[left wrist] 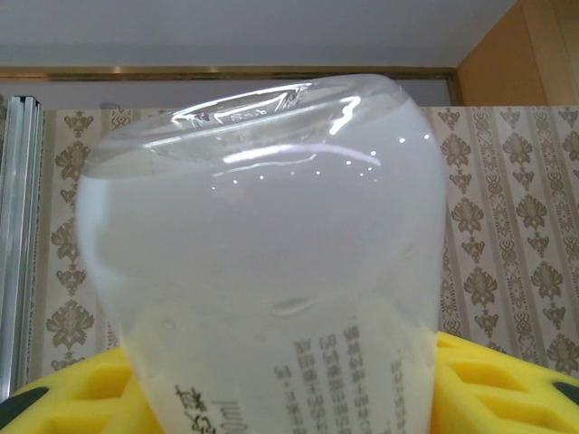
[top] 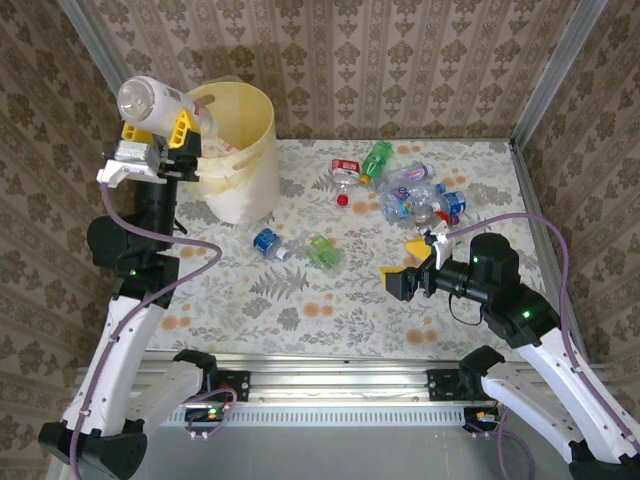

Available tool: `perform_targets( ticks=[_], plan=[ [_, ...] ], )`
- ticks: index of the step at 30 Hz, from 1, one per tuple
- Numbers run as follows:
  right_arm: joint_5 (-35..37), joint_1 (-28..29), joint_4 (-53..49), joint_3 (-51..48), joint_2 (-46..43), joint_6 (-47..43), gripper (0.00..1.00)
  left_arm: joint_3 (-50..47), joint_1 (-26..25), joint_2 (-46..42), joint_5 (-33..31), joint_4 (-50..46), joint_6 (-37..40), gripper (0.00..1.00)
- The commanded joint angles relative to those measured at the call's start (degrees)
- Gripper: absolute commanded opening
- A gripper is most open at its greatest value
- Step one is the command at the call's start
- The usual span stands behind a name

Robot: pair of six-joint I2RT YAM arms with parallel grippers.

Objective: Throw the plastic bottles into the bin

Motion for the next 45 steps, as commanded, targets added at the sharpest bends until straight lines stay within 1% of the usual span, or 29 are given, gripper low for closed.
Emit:
perform_targets(
  ticks=[1,9,11,13,16,17,18,20,22,23,25,26,27,28,31,36,42,45],
  plan=[
    [-1.32,0.44,0.58,1.59,-0.34,-0.61,1.00,-0.72,0.64,-0.13,-0.65,3.65,1.04,0.35],
    [-1.51,0.47,0.66,1.51,-0.37,-0.68,1.00,-0.60,1.87,1.80,-1.11,2.38,1.07,0.34],
    [-1.59,0.44,0.68,1.59,-0.26,-0.69,1.00,0.36,3.50,3.44,-1.75,-0.10,-0.64,0.34],
    [-1.84,0.44,0.78,1.52,-0.17,-0.79,1.00,0.94,6.39,6.14,-0.18,-0.50,-3.62,0.34],
    [-2.16,0.44,0.96,1.50,-0.08,-0.86,1.00,3.02,10.18,12.27,1.84,-2.96,-7.81,0.35],
    [-2.12,0.46,0.85,1.50,-0.04,-0.92,1.00,4.09,11.09,14.91,2.25,-3.79,-8.76,0.36],
    [-2.12,0.44,0.79,1.50,0.00,-0.92,1.00,5.44,12.23,17.70,3.55,-5.05,-10.12,0.39],
    [-2.10,0.44,0.77,1.45,0.00,-0.86,1.00,9.92,14.24,23.31,8.32,-10.53,-13.21,0.45],
    [-2.13,0.44,0.57,1.41,0.09,-0.83,1.00,13.84,14.51,27.99,11.77,-15.89,-14.07,0.54],
    [-2.16,0.47,0.49,1.41,0.09,-0.70,1.00,15.75,14.53,29.90,12.39,-18.91,-13.99,0.62],
    [-2.40,0.44,0.30,1.50,-0.04,-0.59,1.00,18.42,14.62,31.96,12.45,-24.16,-13.94,0.86],
    [-2.45,0.44,0.25,1.52,-0.17,-0.61,1.00,19.80,14.78,32.09,12.43,-27.09,-13.90,0.93],
    [-2.53,0.44,0.12,1.46,-0.34,-0.51,1.00,21.14,14.78,31.54,12.45,-30.04,-13.82,0.97],
    [-2.58,0.44,0.04,1.50,-0.52,-0.44,1.00,21.92,14.76,30.53,12.32,-31.75,-13.65,1.00],
    [-2.83,0.43,0.15,1.37,-0.61,-0.42,1.00,24.68,14.71,26.44,10.89,-36.71,-13.82,1.00],
    [-2.98,0.53,1.09,1.15,0.04,-0.06,1.00,32.78,14.57,21.48,10.67,-50.79,-13.49,1.00],
    [-2.71,0.54,1.23,0.94,0.27,0.20,1.00,33.98,14.15,16.27,13.24,-64.45,-16.58,1.00],
    [-2.72,0.53,0.35,1.54,0.27,-0.06,1.00,33.66,12.79,15.20,14.62,-72.03,-17.17,1.00]
  ],
)
